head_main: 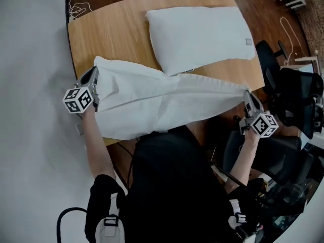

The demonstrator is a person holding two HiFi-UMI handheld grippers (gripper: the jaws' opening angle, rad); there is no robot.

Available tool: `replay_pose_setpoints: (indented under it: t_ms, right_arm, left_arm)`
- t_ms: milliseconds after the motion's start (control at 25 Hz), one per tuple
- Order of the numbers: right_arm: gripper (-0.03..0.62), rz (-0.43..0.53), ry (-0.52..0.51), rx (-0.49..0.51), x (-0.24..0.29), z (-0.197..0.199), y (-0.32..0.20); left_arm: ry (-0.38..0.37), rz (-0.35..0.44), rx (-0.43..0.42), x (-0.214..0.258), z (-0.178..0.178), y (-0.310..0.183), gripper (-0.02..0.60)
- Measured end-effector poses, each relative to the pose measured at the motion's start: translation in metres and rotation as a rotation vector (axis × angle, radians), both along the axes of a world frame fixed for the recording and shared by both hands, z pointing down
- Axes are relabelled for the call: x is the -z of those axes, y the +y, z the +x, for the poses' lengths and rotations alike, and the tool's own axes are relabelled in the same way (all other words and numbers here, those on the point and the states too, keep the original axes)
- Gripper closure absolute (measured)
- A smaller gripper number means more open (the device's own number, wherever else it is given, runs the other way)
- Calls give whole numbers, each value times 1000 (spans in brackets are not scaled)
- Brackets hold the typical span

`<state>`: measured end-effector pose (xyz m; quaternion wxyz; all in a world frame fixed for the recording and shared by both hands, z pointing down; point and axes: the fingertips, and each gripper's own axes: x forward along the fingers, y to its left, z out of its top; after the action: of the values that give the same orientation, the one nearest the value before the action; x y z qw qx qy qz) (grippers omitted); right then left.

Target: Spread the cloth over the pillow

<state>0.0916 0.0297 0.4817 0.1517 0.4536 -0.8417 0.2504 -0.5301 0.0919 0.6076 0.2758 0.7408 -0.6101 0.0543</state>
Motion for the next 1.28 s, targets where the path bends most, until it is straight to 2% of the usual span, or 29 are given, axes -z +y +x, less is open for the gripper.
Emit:
replay_pose_setpoints:
  t_ms: [40, 80, 240, 360, 520, 600, 720, 800, 960, 1040, 1160, 1280]
  right_arm:
    - [588, 1, 1, -5, 0, 1, 2]
    - [588, 18, 1, -12, 4, 2, 4]
    - [588, 238, -40, -89, 58, 24, 4]
    - [588, 335, 7, -111, 88, 57, -5]
    - [588, 638, -18, -175, 186, 117, -18]
    - [588, 714, -53, -180, 215, 155, -29]
    - [588, 803, -59, -194, 242, 220, -38]
    - [588, 793, -34, -189, 252, 260, -52]
    - [588, 746, -181, -144, 252, 324, -98]
    - [588, 731, -225, -132, 247, 344, -115]
    - [588, 769, -254, -120, 252, 359, -124]
    - [588, 797, -314, -124, 257, 362, -123]
  left_arm:
    - [61, 92, 38, 28, -7, 7, 577]
    - [90, 180, 71, 57, -13, 16, 578]
    - [140, 480, 144, 157, -13, 56, 578]
    - [174, 639, 137, 212, 6, 69, 578]
    - [152, 862, 75, 310, 52, 84, 578]
    - [173, 957, 66, 341, 82, 90, 578]
    - [243, 1032, 74, 355, 141, 86, 578]
    - [270, 1031, 100, 356, 180, 75, 578]
    - [288, 1054, 151, 367, 253, 73, 578]
    - [310, 1075, 177, 371, 276, 81, 578]
    - [326, 1093, 203, 374, 297, 94, 578]
    - [266, 1147, 192, 382, 311, 122, 578]
